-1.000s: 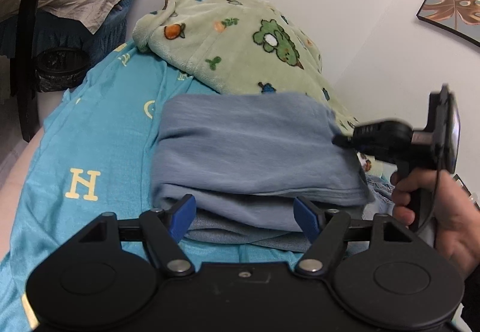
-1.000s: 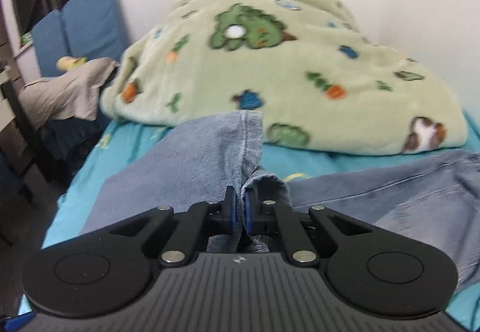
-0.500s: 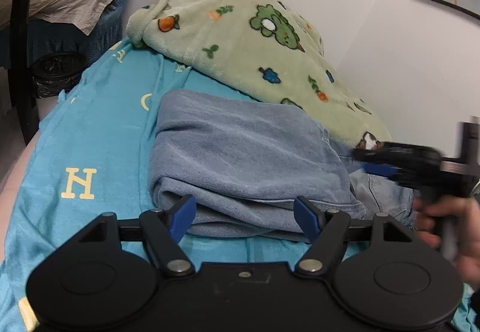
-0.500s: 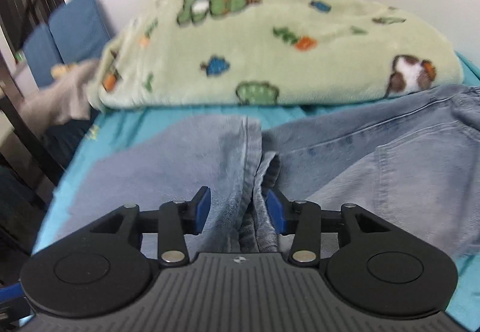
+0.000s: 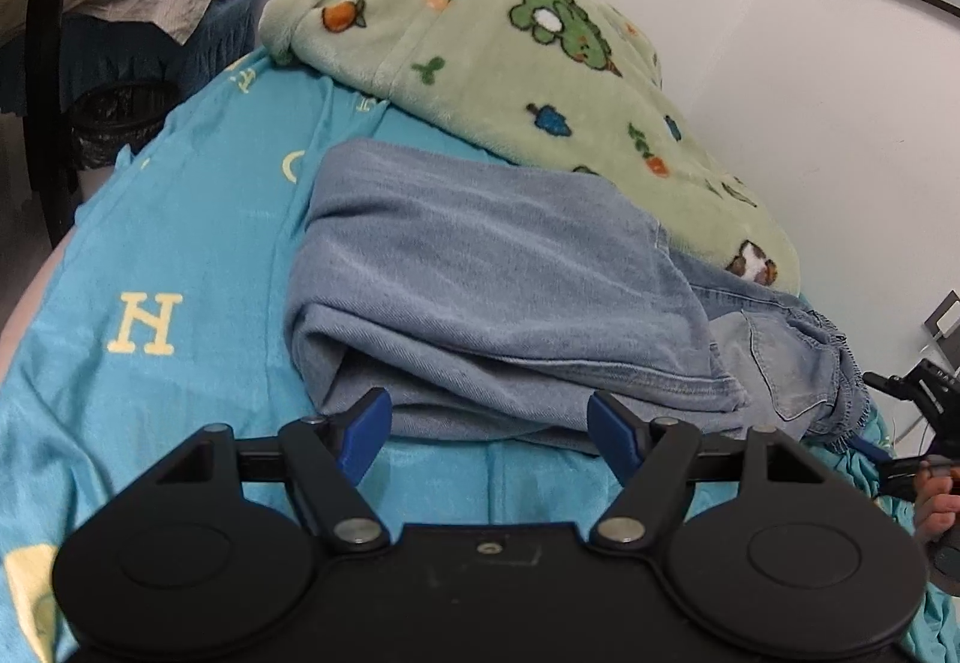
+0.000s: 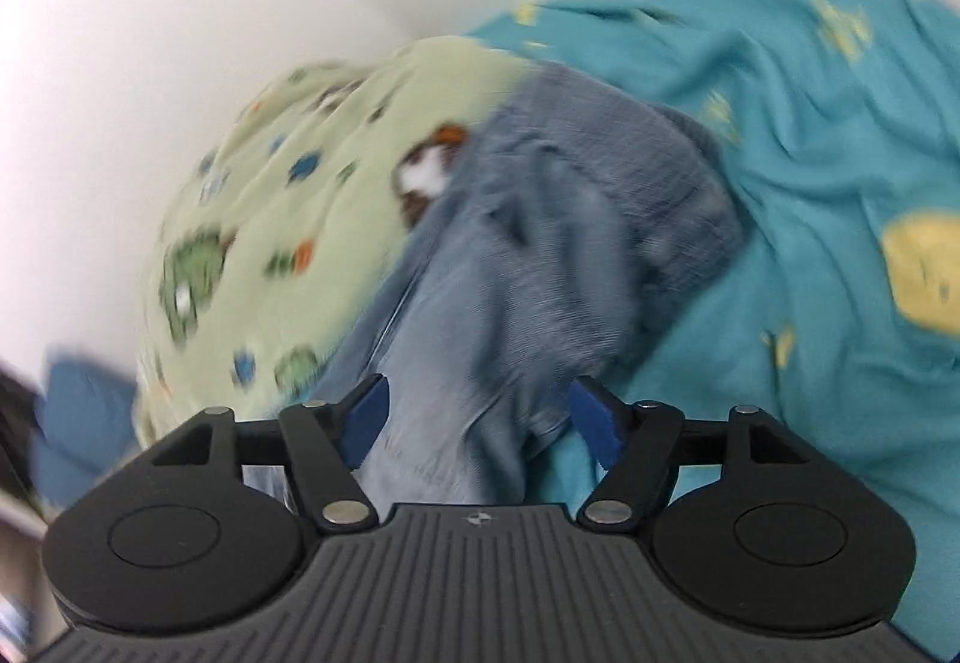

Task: Fold clothes
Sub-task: 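Lift the jeans edge with the right tool and fold it over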

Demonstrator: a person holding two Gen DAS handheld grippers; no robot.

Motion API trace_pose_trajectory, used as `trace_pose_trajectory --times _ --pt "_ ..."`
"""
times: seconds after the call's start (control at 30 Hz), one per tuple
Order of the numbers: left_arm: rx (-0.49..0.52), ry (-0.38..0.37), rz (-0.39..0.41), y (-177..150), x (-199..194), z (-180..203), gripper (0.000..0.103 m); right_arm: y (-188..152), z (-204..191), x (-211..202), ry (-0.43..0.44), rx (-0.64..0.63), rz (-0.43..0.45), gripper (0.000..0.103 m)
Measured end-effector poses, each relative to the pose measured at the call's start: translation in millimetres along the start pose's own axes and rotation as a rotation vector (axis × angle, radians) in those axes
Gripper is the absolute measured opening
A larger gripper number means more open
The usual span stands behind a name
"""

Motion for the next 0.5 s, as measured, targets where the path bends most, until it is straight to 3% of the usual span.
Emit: trace_pose_trajectory --times 0.13,0.23,0.5 --pt "0.004 0.023 0.001 -1 3 -1 0.069 8 33 27 -0.021 0.143 -0.021 0.075" --pt "0.006 0.040 0.002 -1 5 -1 0.069 16 43 43 -0.007 0.205 0.015 0.076" --pt "0.030 0.077 0.008 1 12 -2 0.069 37 47 68 -0.007 0.224 0.059 0.077"
Point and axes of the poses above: each gripper's, at about its wrist camera, not at the fingertips, and x roughly the way its jaws point, z to its right, y to its top, the point moved 5 cm from there along x, roughly the way its jaws point, and after that the axes turned 5 degrees about -y, right-handed, at the moved point
